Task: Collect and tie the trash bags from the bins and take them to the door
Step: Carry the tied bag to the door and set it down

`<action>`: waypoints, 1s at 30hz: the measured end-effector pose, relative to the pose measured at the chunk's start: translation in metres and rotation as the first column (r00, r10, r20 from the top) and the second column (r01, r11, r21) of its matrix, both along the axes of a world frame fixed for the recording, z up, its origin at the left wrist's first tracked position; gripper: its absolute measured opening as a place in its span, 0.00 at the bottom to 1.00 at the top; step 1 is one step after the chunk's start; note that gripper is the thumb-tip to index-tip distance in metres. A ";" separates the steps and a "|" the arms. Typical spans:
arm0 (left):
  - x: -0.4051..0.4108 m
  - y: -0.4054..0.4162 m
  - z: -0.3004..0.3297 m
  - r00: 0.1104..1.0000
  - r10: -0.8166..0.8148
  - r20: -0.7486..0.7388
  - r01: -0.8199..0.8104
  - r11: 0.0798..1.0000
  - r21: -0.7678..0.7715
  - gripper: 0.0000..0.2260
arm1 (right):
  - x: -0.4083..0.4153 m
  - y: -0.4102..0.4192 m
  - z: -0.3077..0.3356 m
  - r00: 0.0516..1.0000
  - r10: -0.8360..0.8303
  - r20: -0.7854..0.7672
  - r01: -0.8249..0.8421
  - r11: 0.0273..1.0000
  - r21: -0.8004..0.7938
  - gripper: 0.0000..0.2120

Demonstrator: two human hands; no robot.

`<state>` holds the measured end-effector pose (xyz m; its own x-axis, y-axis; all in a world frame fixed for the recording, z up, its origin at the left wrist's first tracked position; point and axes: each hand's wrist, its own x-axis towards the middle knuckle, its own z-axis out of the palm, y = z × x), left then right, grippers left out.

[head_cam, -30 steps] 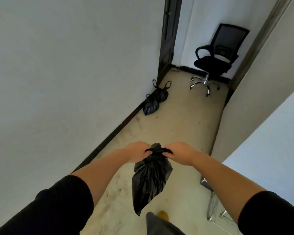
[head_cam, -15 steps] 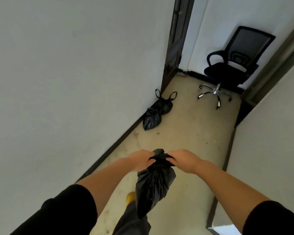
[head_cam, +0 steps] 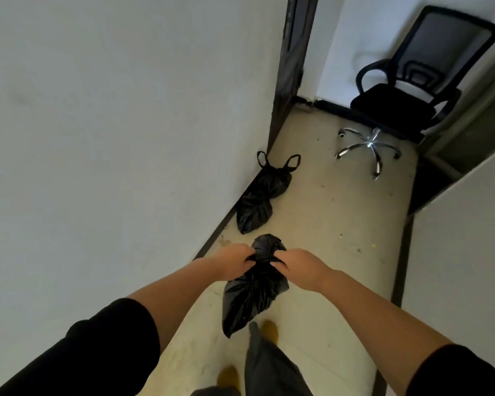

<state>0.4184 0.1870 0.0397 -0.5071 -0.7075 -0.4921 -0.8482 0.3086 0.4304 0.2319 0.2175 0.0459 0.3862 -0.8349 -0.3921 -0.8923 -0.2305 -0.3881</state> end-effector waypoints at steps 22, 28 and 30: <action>0.162 -0.286 -0.175 0.737 -0.053 0.674 0.509 0.700 -0.501 0.09 | 0.052 -0.285 -0.290 0.993 0.099 0.064 -0.111 0.967 0.229 0.11; 0.175 -0.291 -0.195 0.661 -0.088 0.745 0.698 0.437 -0.567 0.11 | 0.063 -0.307 -0.373 0.997 0.037 0.065 -0.049 0.980 0.191 0.21; 0.179 -0.292 -0.199 0.655 -0.087 0.751 0.709 0.416 -0.570 0.12 | 0.068 -0.312 -0.401 0.998 0.024 0.054 -0.034 0.981 0.189 0.20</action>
